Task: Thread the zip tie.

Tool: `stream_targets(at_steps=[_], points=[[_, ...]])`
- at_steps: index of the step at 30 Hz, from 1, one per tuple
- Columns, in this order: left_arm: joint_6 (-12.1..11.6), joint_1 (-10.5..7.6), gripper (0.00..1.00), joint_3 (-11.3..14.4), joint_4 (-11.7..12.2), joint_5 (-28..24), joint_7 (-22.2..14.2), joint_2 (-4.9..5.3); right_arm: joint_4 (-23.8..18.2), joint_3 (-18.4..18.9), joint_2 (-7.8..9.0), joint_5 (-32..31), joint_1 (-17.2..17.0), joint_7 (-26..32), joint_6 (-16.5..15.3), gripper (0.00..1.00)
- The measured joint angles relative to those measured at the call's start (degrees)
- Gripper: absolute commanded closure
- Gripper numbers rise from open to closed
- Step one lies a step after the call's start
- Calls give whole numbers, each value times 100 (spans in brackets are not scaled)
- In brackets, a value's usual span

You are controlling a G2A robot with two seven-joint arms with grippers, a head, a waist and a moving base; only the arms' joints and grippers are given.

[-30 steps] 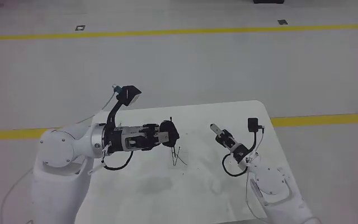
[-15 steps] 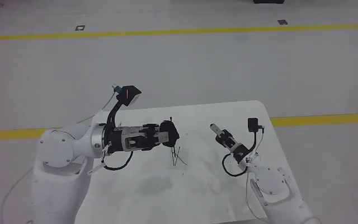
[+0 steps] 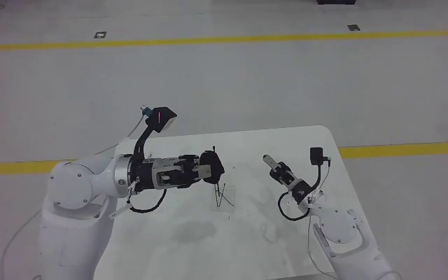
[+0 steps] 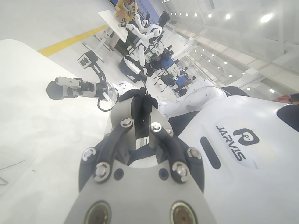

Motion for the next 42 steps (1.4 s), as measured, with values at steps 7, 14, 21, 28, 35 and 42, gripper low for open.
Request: stream_targets(at_steps=[7, 14, 21, 28, 35, 42], points=[[140, -11, 100, 316, -312, 1138, 263, 80, 0, 0, 0, 0, 0, 0, 0, 0], [273, -112, 100, 664, -483, 1610, 510, 138, 0, 0, 0, 0, 0, 0, 0, 0], [281, -155, 100, 811, -459, 1674, 683, 199, 0, 0, 0, 0, 0, 0, 0, 0], [338, -25, 100, 781, -202, 1487, 678, 283, 0, 0, 0, 0, 0, 0, 0, 0], [414, 245, 100, 445, 47, 1301, 576, 399, 0, 0, 0, 0, 0, 0, 0, 0], [424, 368, 100, 332, 122, 1073, 477, 462, 0, 0, 0, 0, 0, 0, 0, 0]])
